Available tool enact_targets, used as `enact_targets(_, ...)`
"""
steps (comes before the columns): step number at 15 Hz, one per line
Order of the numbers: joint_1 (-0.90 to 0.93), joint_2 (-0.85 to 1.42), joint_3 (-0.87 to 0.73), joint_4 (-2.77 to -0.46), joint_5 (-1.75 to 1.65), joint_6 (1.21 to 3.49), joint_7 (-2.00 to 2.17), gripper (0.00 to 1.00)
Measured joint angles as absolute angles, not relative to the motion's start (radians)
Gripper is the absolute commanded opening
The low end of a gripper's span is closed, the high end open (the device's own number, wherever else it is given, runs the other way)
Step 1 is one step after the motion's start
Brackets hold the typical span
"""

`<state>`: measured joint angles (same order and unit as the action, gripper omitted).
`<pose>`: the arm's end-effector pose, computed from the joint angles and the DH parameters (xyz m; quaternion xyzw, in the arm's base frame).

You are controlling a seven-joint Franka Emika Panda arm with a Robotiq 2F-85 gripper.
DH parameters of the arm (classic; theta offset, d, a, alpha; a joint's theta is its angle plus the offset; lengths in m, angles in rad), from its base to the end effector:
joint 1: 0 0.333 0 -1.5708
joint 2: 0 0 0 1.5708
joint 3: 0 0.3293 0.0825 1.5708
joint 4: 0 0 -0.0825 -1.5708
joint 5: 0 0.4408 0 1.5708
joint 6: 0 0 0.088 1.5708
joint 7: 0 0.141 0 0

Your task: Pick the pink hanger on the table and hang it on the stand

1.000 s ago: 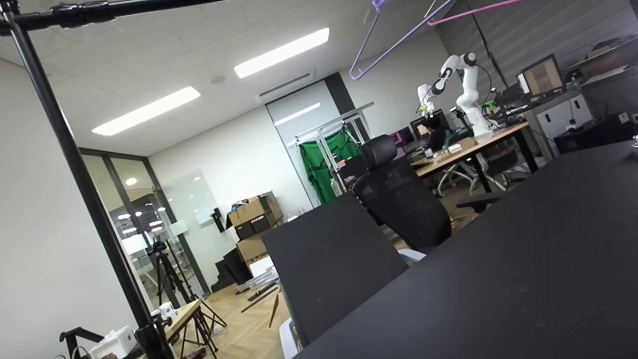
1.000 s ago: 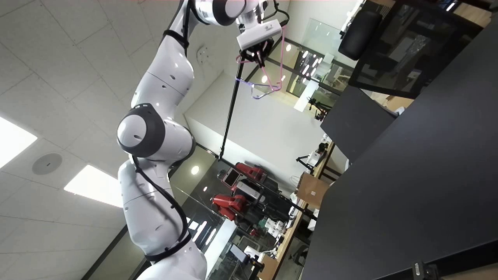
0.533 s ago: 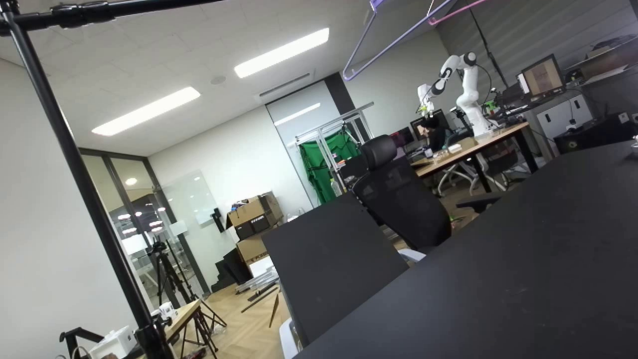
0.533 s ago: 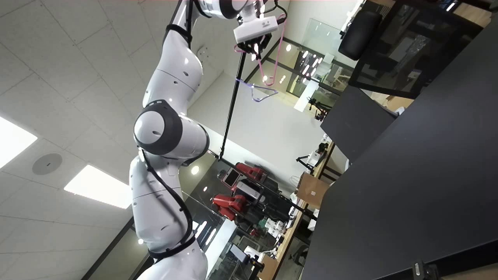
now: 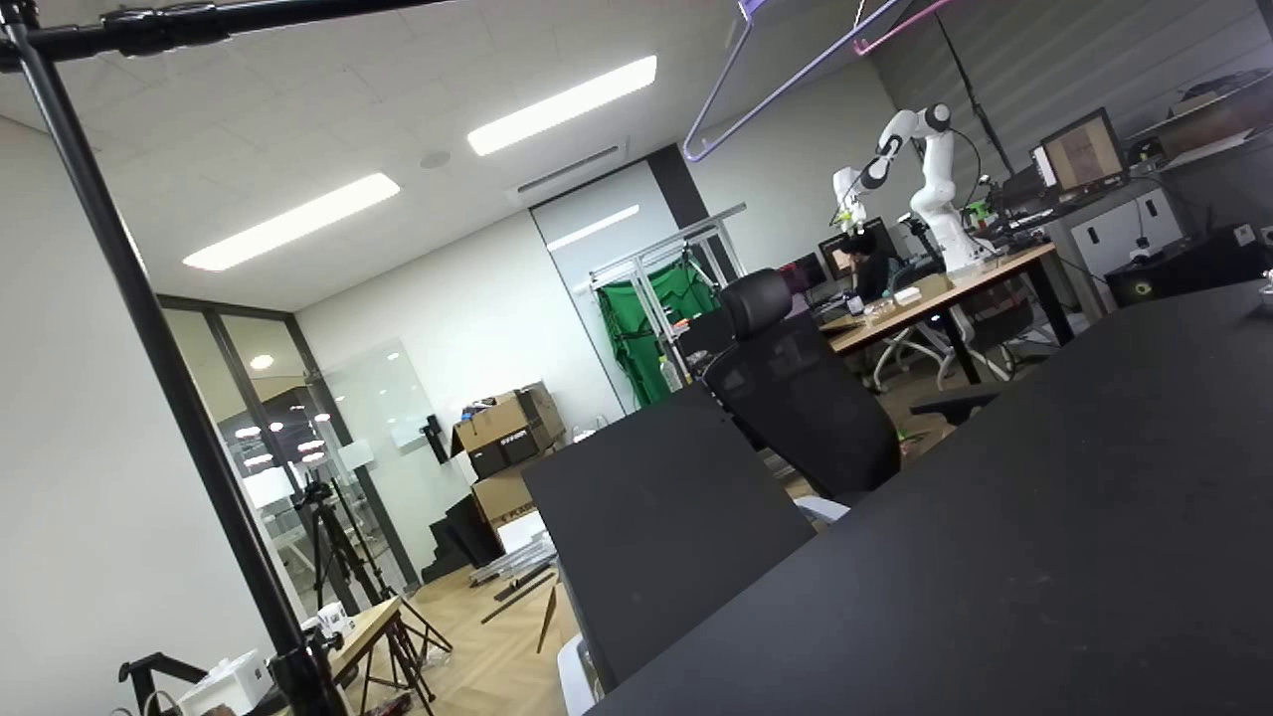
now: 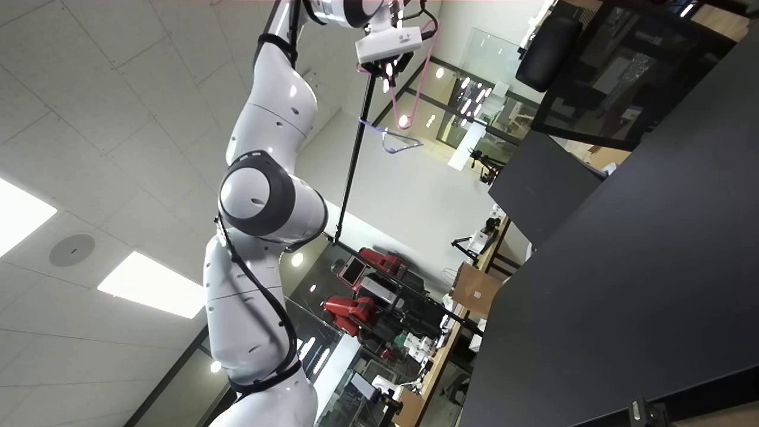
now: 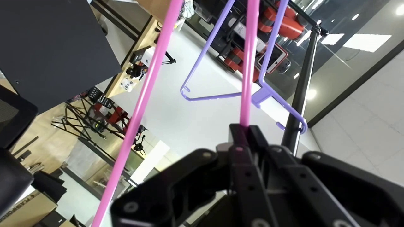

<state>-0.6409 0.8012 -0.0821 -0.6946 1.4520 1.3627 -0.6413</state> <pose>0.7112 -0.3737 0.5957 -0.7676 -0.0710 -0.3535 0.5300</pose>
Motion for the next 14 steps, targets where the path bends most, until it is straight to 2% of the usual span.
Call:
enact_targets(11,-0.654,0.824,-0.055,-0.599,1.311,1.427,-0.474,0.02)
enact_targets(12,-0.656,0.827,-0.050,-0.591,1.296,1.427,-0.464,0.33)
enact_targets(13,-0.658,0.831,-0.044,-0.583,1.283,1.425,-0.455,0.34)
enact_targets(14,-0.660,0.835,-0.038,-0.575,1.272,1.425,-0.446,0.40)
